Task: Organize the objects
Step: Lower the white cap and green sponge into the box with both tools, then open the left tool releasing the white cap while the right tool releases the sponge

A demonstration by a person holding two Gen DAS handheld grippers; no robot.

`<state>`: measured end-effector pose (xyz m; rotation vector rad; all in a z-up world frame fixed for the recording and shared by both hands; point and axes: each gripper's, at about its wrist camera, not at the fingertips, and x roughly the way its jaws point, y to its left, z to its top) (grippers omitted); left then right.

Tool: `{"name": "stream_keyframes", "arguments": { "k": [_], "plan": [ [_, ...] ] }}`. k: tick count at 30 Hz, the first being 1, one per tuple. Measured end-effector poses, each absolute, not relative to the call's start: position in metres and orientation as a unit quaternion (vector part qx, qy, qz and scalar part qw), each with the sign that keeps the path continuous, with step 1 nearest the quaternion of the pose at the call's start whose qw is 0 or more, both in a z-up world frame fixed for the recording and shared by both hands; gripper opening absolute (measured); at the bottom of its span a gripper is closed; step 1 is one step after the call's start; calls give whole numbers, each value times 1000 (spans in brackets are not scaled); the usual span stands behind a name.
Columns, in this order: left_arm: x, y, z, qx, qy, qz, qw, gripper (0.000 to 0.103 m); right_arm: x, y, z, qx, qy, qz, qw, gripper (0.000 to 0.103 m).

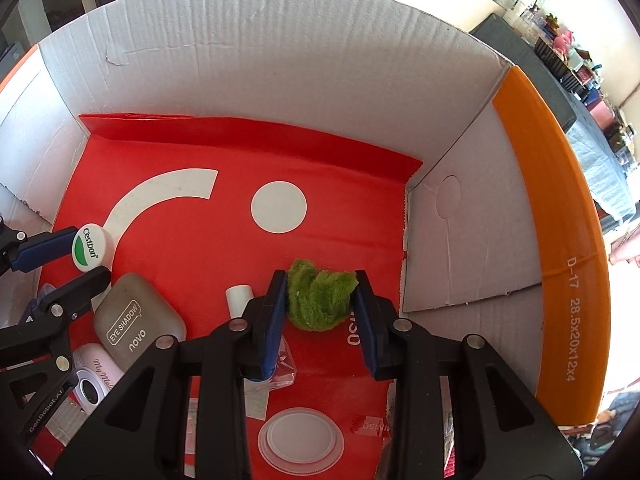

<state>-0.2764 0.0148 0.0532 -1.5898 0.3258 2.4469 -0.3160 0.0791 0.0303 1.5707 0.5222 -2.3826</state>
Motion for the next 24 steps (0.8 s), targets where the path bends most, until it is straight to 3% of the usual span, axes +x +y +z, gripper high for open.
{"name": "stream_keyframes", "arguments": {
  "k": [24],
  "plan": [
    [-286, 5, 60, -539, 107, 829, 101, 43, -330, 81, 31, 537, 181, -815, 120, 33]
  ]
}}
